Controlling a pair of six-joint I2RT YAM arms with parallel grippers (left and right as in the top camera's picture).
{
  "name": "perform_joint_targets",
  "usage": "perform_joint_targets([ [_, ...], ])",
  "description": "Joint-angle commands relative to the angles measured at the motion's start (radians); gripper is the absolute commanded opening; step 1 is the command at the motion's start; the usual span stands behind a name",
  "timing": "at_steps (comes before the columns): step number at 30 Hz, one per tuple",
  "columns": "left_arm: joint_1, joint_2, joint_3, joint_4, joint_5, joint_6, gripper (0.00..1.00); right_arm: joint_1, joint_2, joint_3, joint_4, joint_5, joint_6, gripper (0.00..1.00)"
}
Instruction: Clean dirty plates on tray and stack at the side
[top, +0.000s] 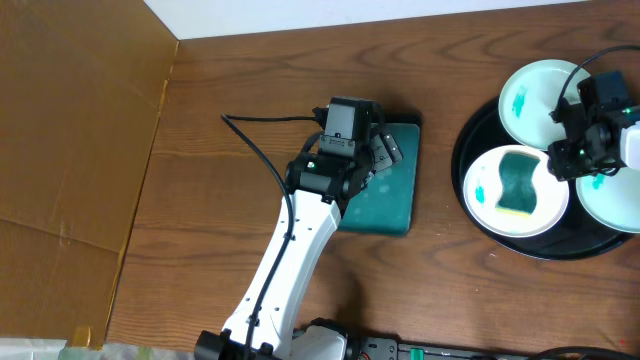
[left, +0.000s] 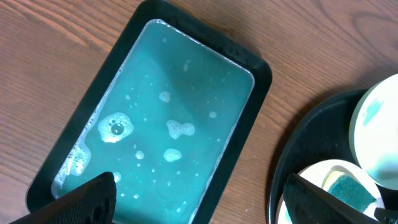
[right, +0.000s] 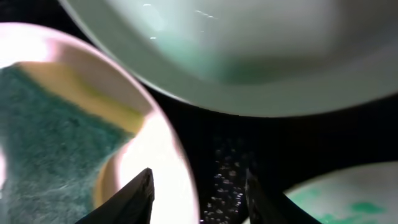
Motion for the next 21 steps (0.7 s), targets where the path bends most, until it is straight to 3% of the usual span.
perform_joint_targets([
  [1,0.004,-0.005,-0.002,-0.004,0.033,0.006,0.87,-0.008,-0.002,0.011,0.001,-0.062,-0.06,0.4],
  [3,0.004,-0.005,-0.002,-0.003,0.08,0.012,0.87,-0.008,0.004,0.011,0.0,-0.061,-0.079,0.36],
  [9,0.004,-0.003,-0.002,-0.003,0.249,0.154,0.86,-0.018,0.043,0.01,0.001,-0.028,-0.085,0.34],
  [15,-0.008,0.018,-0.002,-0.002,0.344,0.16,0.84,-0.035,0.071,0.01,0.004,-0.029,-0.085,0.18],
  [17,-0.024,0.034,-0.002,-0.001,0.349,0.161,0.77,-0.041,0.072,0.01,0.004,-0.029,-0.085,0.14],
  [21,-0.074,0.087,-0.002,0.022,0.405,0.195,0.75,-0.042,0.072,0.01,0.003,-0.029,-0.085,0.02],
])
